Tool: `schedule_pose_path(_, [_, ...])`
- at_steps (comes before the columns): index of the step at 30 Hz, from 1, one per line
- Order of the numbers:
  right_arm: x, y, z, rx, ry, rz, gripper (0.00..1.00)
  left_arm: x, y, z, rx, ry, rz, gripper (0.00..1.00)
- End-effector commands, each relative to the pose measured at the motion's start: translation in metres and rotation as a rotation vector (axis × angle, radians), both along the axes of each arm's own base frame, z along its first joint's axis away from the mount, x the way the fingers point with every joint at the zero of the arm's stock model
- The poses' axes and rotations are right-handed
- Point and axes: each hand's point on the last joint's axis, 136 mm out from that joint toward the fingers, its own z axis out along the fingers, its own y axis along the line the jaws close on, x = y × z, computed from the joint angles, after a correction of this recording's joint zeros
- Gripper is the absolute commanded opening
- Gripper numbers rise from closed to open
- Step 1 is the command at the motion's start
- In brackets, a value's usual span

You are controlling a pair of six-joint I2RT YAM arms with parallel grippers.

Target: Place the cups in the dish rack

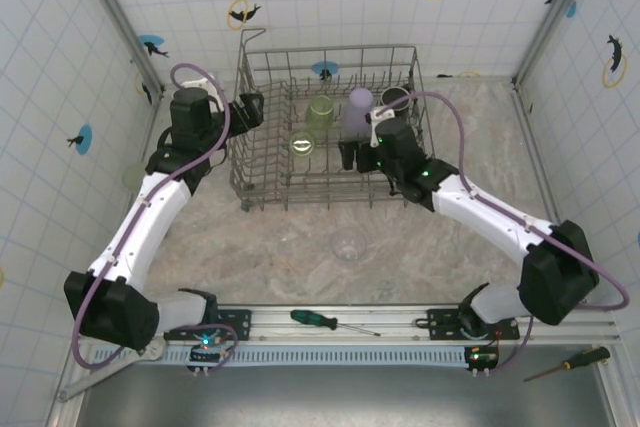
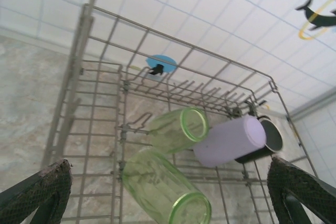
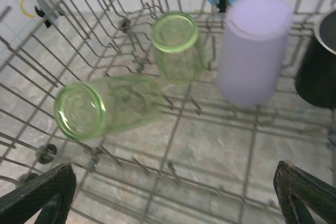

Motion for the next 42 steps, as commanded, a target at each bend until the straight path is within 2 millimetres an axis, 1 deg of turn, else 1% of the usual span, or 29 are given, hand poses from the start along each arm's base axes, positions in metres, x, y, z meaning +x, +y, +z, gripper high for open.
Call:
schedule_pose_path(1, [-0.005,-0.017,0.011,0.073,-0.026,-0.025,1.00,0.005,0.025,0.004,-0.030,0.028,0.174,0.98])
schedule_pose_path(5, [-0.011,-0.039,0.008,0.097,-0.018,-0.049,1.00,0.002,0.050,0.003,-0.047,0.028,0.331,0.98])
schedule_pose_path(9, [-0.015,-0.054,0.007,0.100,-0.024,-0.064,1.00,-0.009,0.080,0.000,-0.049,0.040,0.505,0.97])
schedule_pose_path(12, [-0.016,-0.062,0.008,0.101,-0.034,-0.076,1.00,-0.022,0.107,-0.002,-0.032,0.056,0.664,0.98])
schedule_pose_path(14, [-0.018,-0.065,0.009,0.106,-0.039,-0.080,1.00,-0.034,0.126,-0.008,-0.031,0.071,0.783,0.98])
schedule_pose_path(15, [-0.019,-0.066,0.009,0.108,-0.039,-0.080,1.00,-0.039,0.132,-0.010,-0.031,0.076,0.825,0.98])
schedule_pose_path(17, [-0.019,-0.068,0.010,0.116,-0.043,-0.078,1.00,-0.054,0.148,-0.020,-0.047,0.100,0.948,0.98])
schedule_pose_path(19, [-0.020,-0.068,0.010,0.119,-0.040,-0.075,1.00,-0.065,0.159,-0.030,-0.067,0.128,1.031,0.98])
schedule_pose_path(21, [-0.021,-0.067,0.010,0.121,-0.039,-0.071,1.00,-0.073,0.165,-0.041,-0.103,0.168,1.088,0.98])
schedule_pose_path(26, [-0.023,-0.069,0.008,0.123,-0.030,-0.070,1.00,-0.095,0.184,-0.080,-0.214,0.299,1.247,0.98])
schedule_pose_path(34, [-0.025,-0.069,0.013,0.136,-0.016,-0.070,1.00,-0.123,0.207,-0.124,-0.317,0.387,1.422,0.98])
schedule_pose_path(37, [-0.025,-0.065,0.016,0.154,-0.002,-0.060,1.00,-0.128,0.212,-0.136,-0.354,0.404,1.465,0.98])
schedule_pose_path(39, [-0.026,-0.063,0.017,0.158,0.007,-0.058,1.00,-0.127,0.217,-0.135,-0.372,0.373,1.485,0.98])
schedule_pose_path(40, [-0.026,-0.061,0.017,0.158,0.007,-0.059,1.00,-0.133,0.221,-0.143,-0.362,0.377,1.509,0.98])
schedule_pose_path(42, [-0.025,-0.058,0.020,0.145,-0.001,-0.064,1.00,-0.135,0.227,-0.143,-0.366,0.361,1.532,0.98])
